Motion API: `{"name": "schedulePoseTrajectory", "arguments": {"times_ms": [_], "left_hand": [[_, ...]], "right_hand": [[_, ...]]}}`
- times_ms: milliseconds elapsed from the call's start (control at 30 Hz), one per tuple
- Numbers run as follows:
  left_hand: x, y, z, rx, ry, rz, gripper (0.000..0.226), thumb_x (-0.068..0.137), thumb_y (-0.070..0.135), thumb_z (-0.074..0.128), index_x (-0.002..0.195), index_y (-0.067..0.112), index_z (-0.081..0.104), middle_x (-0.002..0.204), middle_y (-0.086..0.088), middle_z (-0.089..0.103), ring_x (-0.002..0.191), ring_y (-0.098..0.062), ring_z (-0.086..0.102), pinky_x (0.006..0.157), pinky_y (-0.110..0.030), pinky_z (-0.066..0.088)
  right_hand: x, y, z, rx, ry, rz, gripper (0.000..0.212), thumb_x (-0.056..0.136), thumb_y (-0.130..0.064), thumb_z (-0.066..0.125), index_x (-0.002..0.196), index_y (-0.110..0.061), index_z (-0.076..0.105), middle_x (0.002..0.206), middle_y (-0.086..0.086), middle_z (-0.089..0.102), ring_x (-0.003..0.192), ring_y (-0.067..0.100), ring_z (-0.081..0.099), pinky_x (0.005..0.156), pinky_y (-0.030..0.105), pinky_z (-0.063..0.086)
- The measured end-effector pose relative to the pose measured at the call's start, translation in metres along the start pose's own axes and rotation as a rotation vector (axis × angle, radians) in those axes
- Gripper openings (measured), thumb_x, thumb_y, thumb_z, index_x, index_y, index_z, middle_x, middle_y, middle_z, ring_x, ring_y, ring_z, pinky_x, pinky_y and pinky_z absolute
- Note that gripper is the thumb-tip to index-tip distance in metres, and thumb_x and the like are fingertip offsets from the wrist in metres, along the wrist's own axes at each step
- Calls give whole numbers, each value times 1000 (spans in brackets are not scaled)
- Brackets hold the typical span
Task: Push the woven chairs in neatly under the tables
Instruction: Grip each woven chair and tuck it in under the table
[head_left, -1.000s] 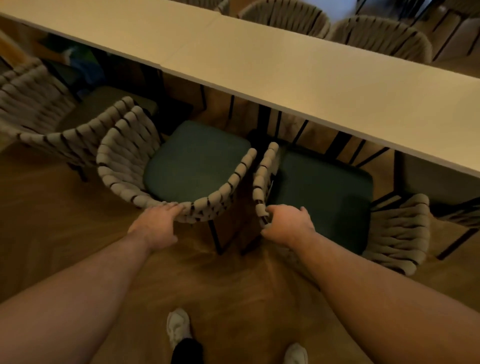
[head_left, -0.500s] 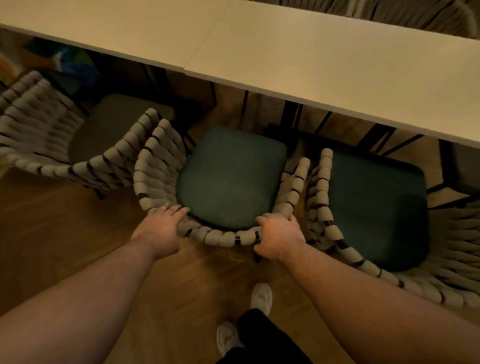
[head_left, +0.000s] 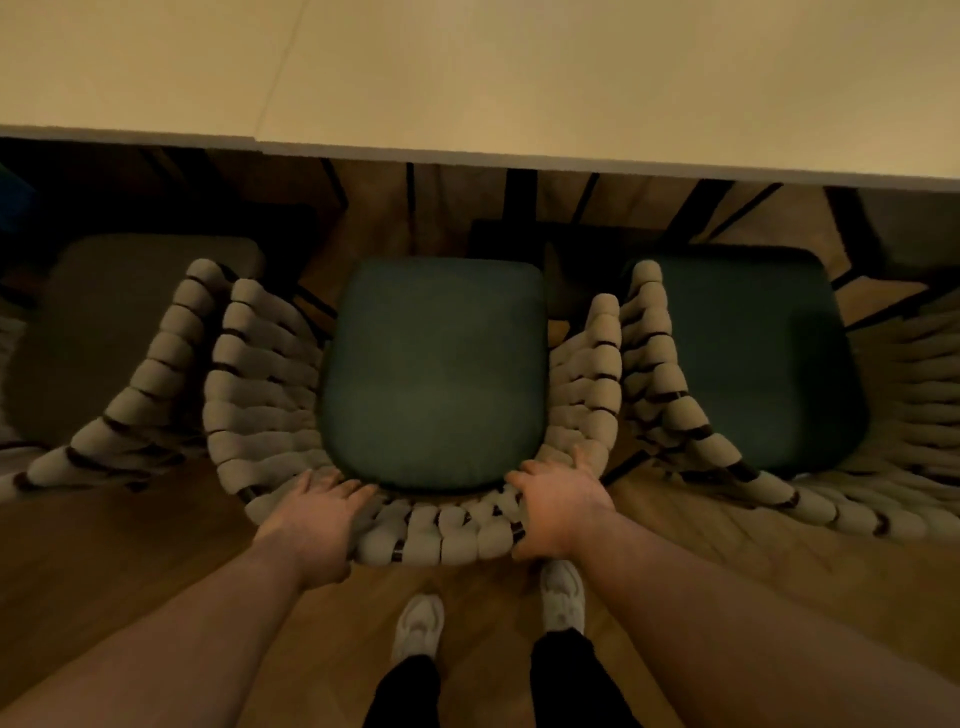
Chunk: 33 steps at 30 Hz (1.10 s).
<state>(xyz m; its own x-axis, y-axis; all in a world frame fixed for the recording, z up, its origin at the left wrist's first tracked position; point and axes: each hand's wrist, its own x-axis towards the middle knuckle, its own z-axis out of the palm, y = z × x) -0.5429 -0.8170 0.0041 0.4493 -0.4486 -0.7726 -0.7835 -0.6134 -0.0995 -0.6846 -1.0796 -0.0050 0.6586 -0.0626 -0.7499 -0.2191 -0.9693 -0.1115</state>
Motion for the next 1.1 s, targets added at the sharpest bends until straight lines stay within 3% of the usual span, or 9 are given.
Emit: {"name": "schedulePoseTrajectory", "arguments": {"times_ms": [100,200,267,367,567,667,833,1033,1100], "left_hand": [[8,-6,5,37,7,55,94,93,42,65,170,29,12,174,2,25,160,-22,23,132,-45,9],[9,-1,11,16,-8,86,77,97,28,56,167,35,24,169,4,37,150,-19,41,125,-38,30],[10,0,16,-23,20,112,68,97,24,54,159,45,37,159,10,50,139,-17,52,111,-35,48],[12,-4,20,-21,37,132,62,96,28,53,151,53,45,148,16,58,132,-14,58,99,-34,55],[17,5,7,-39,92,104,54,98,30,58,147,54,50,144,19,61,129,-12,59,106,-36,53],[30,8,-7,-42,154,85,54,99,28,61,146,53,52,137,19,65,124,-11,62,105,-35,53],[50,9,-33,-3,144,74,57,100,28,62,149,52,49,129,13,69,121,-14,64,108,-37,51],[57,2,-46,-10,125,91,55,97,29,66,146,52,54,120,16,70,116,-12,64,104,-34,52],[59,2,-46,-18,117,90,54,96,29,66,144,52,55,119,16,70,115,-12,64,104,-35,52]], "right_hand": [[11,-9,13,-18,39,-7,81,84,-60,70,157,-33,46,154,-1,53,147,28,45,129,66,8],[16,-18,20,-79,42,-3,60,93,-43,63,151,-33,52,146,-1,60,139,28,53,126,61,21],[17,-23,21,-114,38,27,37,98,-33,59,134,-32,63,125,-1,69,120,27,62,115,55,36],[15,-28,23,-174,41,67,16,101,-29,57,109,-31,71,102,-2,68,99,24,62,99,48,45],[15,-19,18,-181,86,92,9,102,-31,62,98,-28,69,93,-2,67,93,22,63,102,46,47],[16,-10,2,-150,85,114,8,103,-29,62,101,-25,69,99,-1,68,101,22,66,102,43,46],[24,1,-17,-129,82,124,11,101,-25,66,111,-23,71,109,1,70,108,23,66,87,40,36],[37,10,-29,-79,68,111,21,102,-27,69,122,-24,72,118,0,72,115,22,66,97,39,44],[39,10,-27,-109,85,103,20,102,-27,67,121,-26,72,114,-1,71,112,21,67,92,39,42]]}}
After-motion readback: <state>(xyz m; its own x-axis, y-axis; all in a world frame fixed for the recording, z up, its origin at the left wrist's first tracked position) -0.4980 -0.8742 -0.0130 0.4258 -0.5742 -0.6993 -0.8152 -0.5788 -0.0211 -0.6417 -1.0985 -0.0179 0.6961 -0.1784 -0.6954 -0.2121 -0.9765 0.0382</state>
